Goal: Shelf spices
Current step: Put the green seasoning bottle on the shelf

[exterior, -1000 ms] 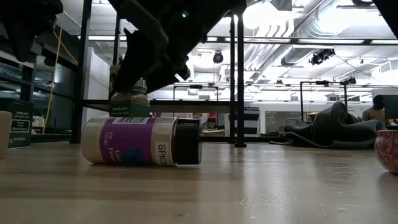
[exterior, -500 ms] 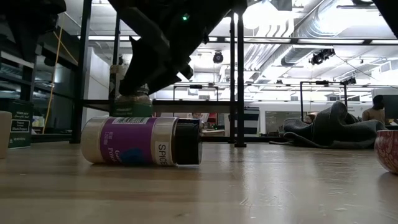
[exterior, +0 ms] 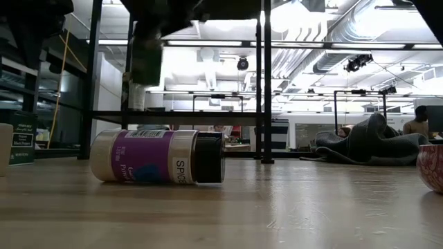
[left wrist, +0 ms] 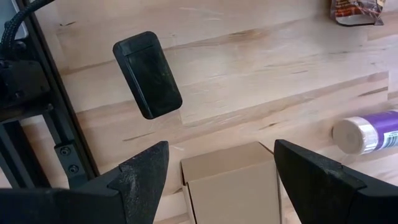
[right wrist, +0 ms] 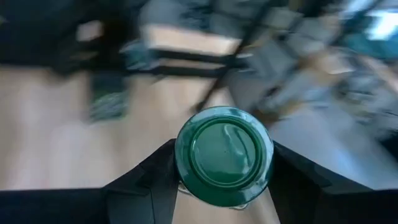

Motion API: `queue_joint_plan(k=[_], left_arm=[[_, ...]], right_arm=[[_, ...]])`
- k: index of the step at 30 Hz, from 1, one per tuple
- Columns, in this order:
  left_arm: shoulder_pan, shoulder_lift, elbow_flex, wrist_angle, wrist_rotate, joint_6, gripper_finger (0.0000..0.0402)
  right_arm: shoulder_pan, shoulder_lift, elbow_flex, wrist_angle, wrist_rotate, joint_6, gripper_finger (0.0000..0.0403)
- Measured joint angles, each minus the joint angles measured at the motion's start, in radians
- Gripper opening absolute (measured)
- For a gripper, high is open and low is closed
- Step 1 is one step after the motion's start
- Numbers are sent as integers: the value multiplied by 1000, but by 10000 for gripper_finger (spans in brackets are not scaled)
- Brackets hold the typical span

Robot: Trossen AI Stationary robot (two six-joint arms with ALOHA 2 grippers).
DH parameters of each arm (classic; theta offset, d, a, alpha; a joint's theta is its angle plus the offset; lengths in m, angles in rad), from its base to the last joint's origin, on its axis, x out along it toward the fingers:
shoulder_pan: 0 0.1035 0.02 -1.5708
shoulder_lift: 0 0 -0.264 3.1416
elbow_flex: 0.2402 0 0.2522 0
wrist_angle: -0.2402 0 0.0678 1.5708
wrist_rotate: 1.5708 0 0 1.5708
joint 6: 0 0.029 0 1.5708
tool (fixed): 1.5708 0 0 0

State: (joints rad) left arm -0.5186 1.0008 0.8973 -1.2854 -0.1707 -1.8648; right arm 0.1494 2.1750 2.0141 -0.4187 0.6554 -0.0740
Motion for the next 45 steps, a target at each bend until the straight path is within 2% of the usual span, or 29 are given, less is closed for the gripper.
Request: queue_joint_plan(k=[3, 5, 10, 14, 18, 23, 26, 28, 33, 36, 40, 45], left_arm=[[0, 0, 0, 0, 0, 4, 287], [0, 0, 0, 1, 0, 14, 287], [0, 0, 0, 2, -1, 18, 287], [0, 0, 0, 2, -15, 18, 287], [0, 0, 0, 4, -19, 18, 287], [0, 0, 0, 6, -19, 30, 287], [0, 0, -1, 7, -19, 37, 287], [0, 0, -1, 7, -19, 37, 287], [0, 0, -1, 8, -19, 37, 287], [0, 0, -1, 8, -20, 37, 287], [0, 0, -1, 8, -20, 37, 287], [0, 0, -1, 8, -20, 37, 287]], right_arm=[[-49, -1, 75, -80, 95, 78, 191], [-93, -2, 112, -165, 111, 196, 191], [-219, -2, 145, -375, 14, 494, 191], [-293, -2, 130, -443, -44, 566, 191], [-327, -2, 126, -456, -79, 566, 191], [-350, -2, 126, -439, -194, 571, 191], [-351, -2, 126, -421, -217, 567, 191], [-350, -2, 126, -422, -217, 567, 208], [-351, -2, 126, -419, -211, 555, 300], [-358, -2, 126, -399, -212, 498, 329], [-359, -2, 148, -395, -222, 449, 334], [-344, -2, 213, -393, -222, 329, 320]])
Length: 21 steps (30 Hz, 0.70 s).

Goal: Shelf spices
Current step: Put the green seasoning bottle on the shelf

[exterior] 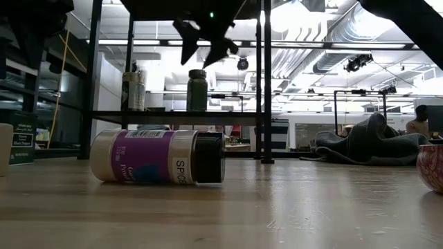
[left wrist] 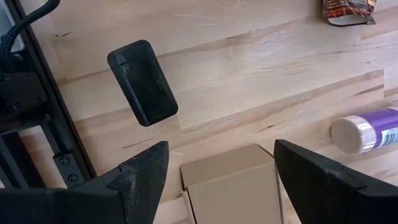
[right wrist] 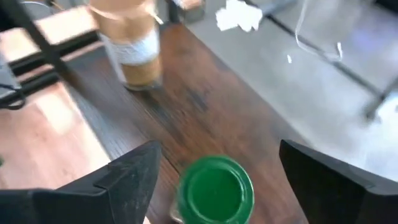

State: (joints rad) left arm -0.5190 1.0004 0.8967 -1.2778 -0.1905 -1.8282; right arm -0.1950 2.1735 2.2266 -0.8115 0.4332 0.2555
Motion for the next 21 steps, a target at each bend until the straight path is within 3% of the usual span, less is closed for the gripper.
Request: queue_joint_plan(k=[6, 8, 12, 13, 21], left_arm=[[0, 0, 0, 0, 0, 0, 287], [0, 0, 0, 0, -3, 0, 287], [0, 0, 0, 0, -18, 1, 287], [0, 0, 0, 0, -22, 7, 287], [0, 0, 0, 0, -26, 26, 287]], right_arm=[[65, 0, 76, -131, 2, -78, 252], [94, -1, 76, -210, 32, -70, 199], [144, -1, -5, -260, 82, -25, 46], [152, 0, -26, -266, 82, -16, 24], [125, 2, -212, -171, 187, 192, 4]])
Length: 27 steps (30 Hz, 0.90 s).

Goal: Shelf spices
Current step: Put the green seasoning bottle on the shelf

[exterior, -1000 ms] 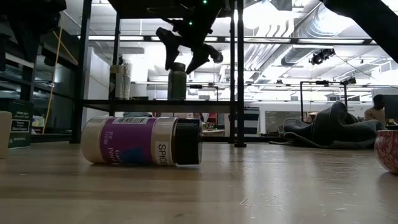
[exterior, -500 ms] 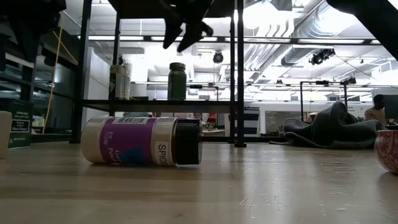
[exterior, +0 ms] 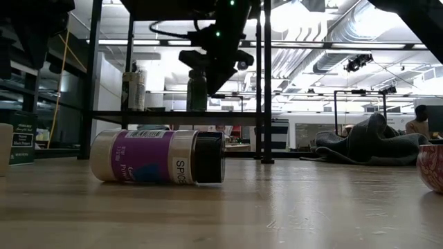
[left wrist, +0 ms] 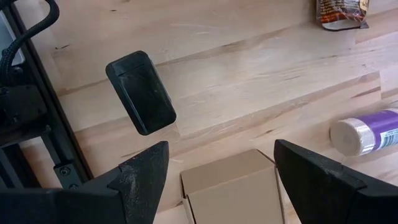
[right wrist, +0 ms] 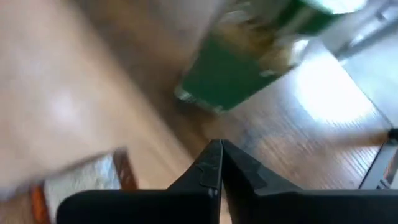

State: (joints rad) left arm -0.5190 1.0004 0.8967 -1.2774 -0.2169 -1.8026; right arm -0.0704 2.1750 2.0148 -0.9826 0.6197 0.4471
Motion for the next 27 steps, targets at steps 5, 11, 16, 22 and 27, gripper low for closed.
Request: queue_joint_plan(k=[5, 11, 16, 22, 27], left_arm=[[0, 0, 0, 4, 0, 0, 287], [0, 0, 0, 8, 0, 0, 287], [0, 0, 0, 15, -2, 17, 287], [0, 0, 0, 17, -2, 27, 287], [0, 0, 0, 20, -3, 27, 287]], right_arm=[[-24, 0, -4, 105, 63, 76, 1], [-18, 0, -1, 213, 59, 62, 0], [-24, 0, -1, 359, 61, 5, 0], [-37, -2, 0, 551, -119, -112, 0], [-17, -25, 0, 499, -154, -200, 0]])
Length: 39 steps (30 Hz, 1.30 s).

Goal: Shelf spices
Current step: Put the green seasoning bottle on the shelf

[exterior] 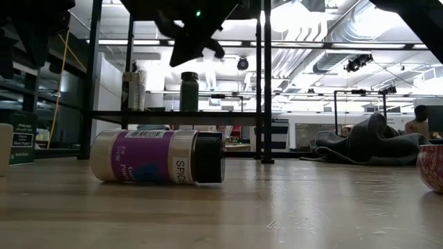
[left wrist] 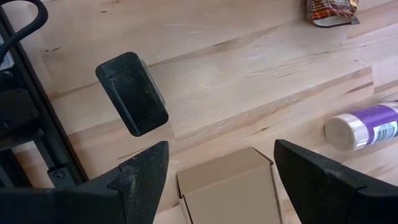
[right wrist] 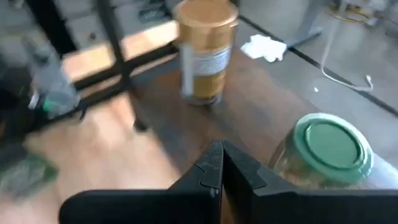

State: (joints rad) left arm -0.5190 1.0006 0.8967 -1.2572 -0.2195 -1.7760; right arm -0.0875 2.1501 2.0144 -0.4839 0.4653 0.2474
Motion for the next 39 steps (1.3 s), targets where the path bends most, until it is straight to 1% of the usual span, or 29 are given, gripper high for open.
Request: queue_joint_plan(k=[2, 3, 4, 6, 8, 11, 13, 15, 17, 20, 24, 27, 31, 34, 39], left_arm=[[0, 0, 0, 0, -1, 0, 287], [0, 0, 0, 0, -2, 0, 287], [0, 0, 0, -1, -3, 0, 287], [0, 0, 0, 0, -4, 0, 287], [0, 0, 0, 0, -8, 0, 287], [0, 0, 0, 0, -21, 0, 287], [0, 0, 0, 0, -26, 0, 287], [0, 0, 0, 0, -26, 0, 287], [0, 0, 0, 7, -24, 0, 287], [0, 0, 0, 11, -19, 0, 287], [0, 0, 0, 16, -23, 0, 287], [0, 0, 0, 22, -23, 2, 287], [0, 0, 0, 22, -27, 24, 287], [0, 0, 0, 22, -29, 26, 287], [0, 0, 0, 23, -29, 26, 287]], right_arm=[[19, -12, 2, -59, -8, -48, 0], [28, -15, 2, -119, 14, -46, 0], [37, -15, 2, -186, 57, -22, 0], [47, -13, 0, -335, 148, 73, 0], [32, -3, 0, -426, 210, 166, 0], [-3, 14, 0, -462, 261, 239, 0], [-26, 25, 0, -444, 295, 276, 0], [-51, 27, 0, -404, 301, 303, 0], [-76, 29, 0, -356, 284, 318, 0], [-103, 31, 0, -277, 226, 319, 0], [-109, 31, 0, -131, 174, 291, 0], [-116, 31, 0, 2, 76, 295, 0], [-123, 31, 0, 159, -11, 307, 0], [-125, 31, 0, 177, -20, 313, 0], [-130, 25, 0, 86, -11, 268, 0]])
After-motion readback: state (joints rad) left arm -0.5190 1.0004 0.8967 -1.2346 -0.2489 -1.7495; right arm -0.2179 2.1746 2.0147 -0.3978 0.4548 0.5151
